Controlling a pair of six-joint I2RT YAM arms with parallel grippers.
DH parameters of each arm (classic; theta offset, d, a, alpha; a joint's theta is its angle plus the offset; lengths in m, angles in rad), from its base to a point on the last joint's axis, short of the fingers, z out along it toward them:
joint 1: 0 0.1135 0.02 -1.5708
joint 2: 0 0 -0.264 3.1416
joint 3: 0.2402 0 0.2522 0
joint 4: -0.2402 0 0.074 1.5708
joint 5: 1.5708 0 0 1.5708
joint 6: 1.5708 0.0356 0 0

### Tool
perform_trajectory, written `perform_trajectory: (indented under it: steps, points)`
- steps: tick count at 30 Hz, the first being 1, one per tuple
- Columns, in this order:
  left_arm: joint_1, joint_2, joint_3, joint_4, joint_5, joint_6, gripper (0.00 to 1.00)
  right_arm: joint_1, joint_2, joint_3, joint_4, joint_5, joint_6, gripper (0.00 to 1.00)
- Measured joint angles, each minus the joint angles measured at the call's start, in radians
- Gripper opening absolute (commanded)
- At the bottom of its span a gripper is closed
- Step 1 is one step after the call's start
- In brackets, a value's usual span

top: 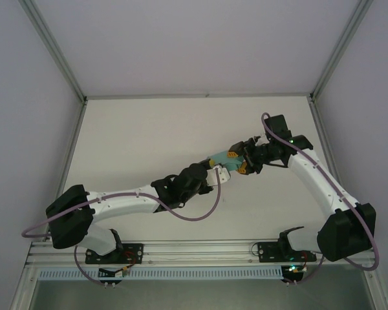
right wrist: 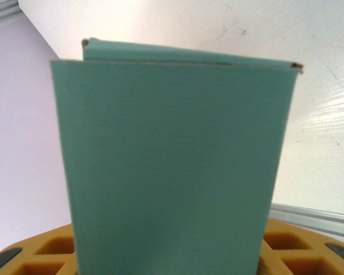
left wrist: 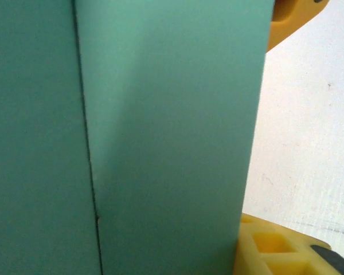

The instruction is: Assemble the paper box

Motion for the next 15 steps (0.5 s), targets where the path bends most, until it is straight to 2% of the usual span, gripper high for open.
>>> perform_trajectory:
  steps: [5,9,13,15]
  points:
    - [-0.002,-0.001,0.021,-0.041,0.0,0.0,0.37,-0.003,0.0,0.0,-0.004,-0.01,-0.001,0.56]
    - [-0.002,-0.006,0.048,-0.135,0.001,-0.008,0.35,-0.012,0.002,0.0,-0.004,-0.013,-0.026,0.8]
    - [0.003,-0.014,0.115,-0.326,0.033,-0.029,0.33,-0.023,0.002,0.003,-0.006,0.061,-0.124,0.96]
    - [0.017,-0.014,0.166,-0.438,0.081,-0.043,0.3,-0.027,-0.006,0.003,0.004,0.136,-0.201,0.99]
